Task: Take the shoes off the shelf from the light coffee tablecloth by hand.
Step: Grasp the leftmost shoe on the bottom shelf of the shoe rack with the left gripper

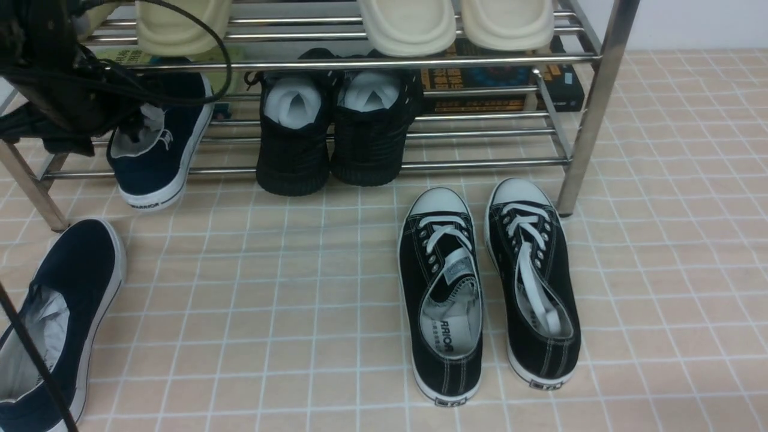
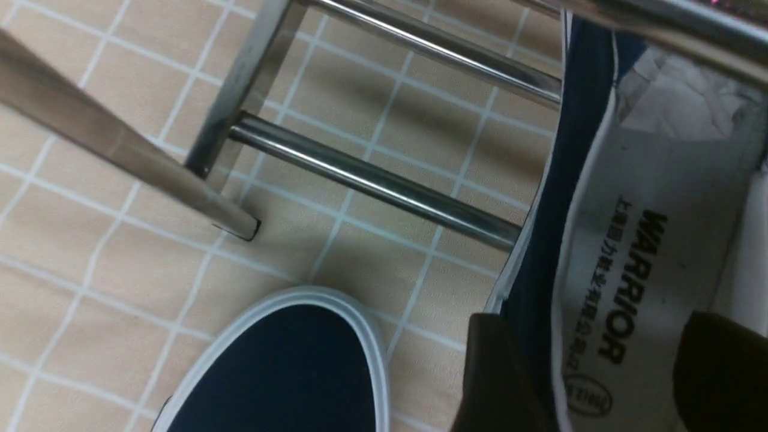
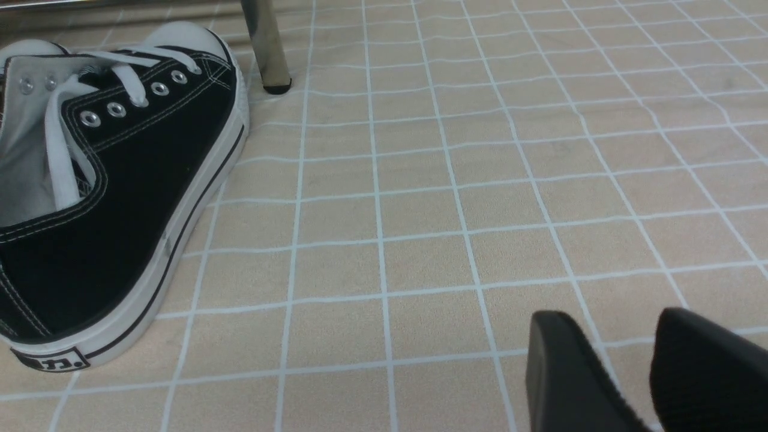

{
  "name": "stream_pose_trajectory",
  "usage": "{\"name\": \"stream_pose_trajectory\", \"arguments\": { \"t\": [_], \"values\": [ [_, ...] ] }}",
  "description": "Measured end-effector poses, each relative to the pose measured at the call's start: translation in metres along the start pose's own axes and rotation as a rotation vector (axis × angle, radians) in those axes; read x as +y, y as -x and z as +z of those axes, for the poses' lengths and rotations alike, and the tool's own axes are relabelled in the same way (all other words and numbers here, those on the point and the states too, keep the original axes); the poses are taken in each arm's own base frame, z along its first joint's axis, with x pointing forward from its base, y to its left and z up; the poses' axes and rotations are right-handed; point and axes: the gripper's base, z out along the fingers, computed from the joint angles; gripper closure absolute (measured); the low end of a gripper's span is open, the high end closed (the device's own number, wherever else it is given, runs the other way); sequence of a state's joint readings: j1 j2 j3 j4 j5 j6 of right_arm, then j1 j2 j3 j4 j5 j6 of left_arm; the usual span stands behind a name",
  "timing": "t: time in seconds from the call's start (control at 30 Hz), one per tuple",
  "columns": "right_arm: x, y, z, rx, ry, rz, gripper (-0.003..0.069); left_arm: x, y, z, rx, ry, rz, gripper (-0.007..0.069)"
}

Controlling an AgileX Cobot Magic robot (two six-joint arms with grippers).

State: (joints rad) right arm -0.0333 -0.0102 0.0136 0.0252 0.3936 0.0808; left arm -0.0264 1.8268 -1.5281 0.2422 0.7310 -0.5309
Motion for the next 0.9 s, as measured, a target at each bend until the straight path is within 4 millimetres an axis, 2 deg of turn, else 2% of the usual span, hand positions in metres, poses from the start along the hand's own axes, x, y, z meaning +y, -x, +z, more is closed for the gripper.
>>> {"name": "stream_pose_trajectory", "arguments": {
  "t": [0.27,0.4,0.5,0.6,0.8,0.9],
  "values": [
    [0.000,0.000,0.000,0.000,0.000,0.000,0.0420,-0.001,-0.007,0.023,0.042,0.021,0.014,0.0200],
    [0.000,0.000,0.000,0.000,0.000,0.000,0.0420,-0.001,-0.007,0.025,0.034,0.023,0.022,0.0212],
    [0.000,0.000,0.000,0.000,0.000,0.000,0.0420,-0.001,-0.007,0.026,0.035,0.025,0.024,0.0260],
    [0.000,0.000,0.000,0.000,0.000,-0.001,0.0420,-0.001,-0.009,0.032,0.042,0.027,0.025,0.0341],
    [0.000,0.000,0.000,0.000,0.000,-0.001,0.0420,0.001,-0.013,0.038,0.077,0.053,0.038,0.0574],
    [0.000,0.000,0.000,0.000,0.000,-0.001,0.0420,0.001,-0.014,0.037,0.088,0.060,0.060,0.0596]
  ]
}}
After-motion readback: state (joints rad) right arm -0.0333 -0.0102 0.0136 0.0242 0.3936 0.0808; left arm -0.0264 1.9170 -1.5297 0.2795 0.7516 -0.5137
